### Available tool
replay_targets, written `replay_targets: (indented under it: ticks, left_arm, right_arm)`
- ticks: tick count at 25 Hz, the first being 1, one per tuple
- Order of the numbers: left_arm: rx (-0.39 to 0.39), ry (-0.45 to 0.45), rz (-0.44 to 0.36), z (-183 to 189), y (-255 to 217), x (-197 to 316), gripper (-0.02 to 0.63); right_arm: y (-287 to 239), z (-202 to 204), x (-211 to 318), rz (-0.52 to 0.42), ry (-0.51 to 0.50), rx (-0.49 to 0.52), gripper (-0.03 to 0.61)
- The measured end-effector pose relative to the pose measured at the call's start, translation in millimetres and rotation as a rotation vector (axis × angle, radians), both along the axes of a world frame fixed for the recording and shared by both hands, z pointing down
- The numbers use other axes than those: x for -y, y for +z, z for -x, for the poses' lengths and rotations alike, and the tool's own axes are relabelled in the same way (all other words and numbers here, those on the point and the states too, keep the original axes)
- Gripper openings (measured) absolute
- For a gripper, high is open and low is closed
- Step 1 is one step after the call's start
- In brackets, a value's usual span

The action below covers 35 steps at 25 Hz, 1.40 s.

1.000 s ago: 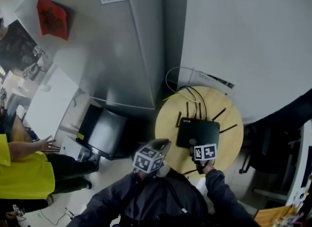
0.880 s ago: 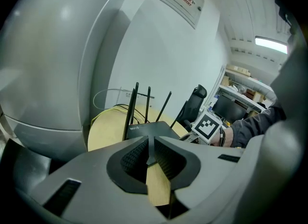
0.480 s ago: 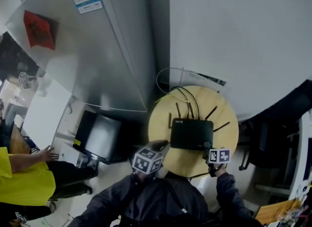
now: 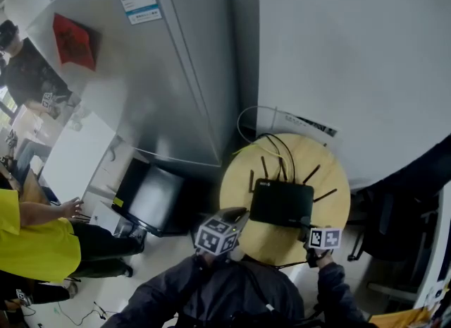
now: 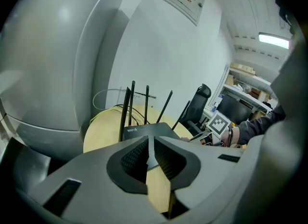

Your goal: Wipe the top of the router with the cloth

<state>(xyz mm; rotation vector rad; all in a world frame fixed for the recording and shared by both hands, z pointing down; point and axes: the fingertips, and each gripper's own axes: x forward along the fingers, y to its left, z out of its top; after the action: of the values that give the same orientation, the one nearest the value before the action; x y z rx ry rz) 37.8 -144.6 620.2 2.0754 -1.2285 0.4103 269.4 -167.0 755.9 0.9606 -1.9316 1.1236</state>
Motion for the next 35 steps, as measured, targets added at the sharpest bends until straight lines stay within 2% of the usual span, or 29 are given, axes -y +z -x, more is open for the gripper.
replay_targets:
  ticks: [3,9,18,26,35]
  left_arm:
    - [0.0,0.002,-0.004,-6,-1,1,0.026]
    - [0.019,0.004,-0.001,-12,-1,1,0.026]
    - [0.041,-0.012,0.02,-15,1,-4,0.026]
    - [0.064,-0.034,0.045,-7,5,-14,0.026]
    - [0.051,0.001,0.05,-13,8,-17,0.026]
  right_arm:
    - [-8,-13,12,-0.023,0.034,0.029,0.074]
    - [1,-39,53,-0.045,0.052,0.002,0.074]
    - [32,-43,70,0.041,0.073,0.069,0.074]
    - [46,-37,74,0.116,0.083,0.171,0.074]
    - [48,-50,41,0.167,0.095,0.215,0.074]
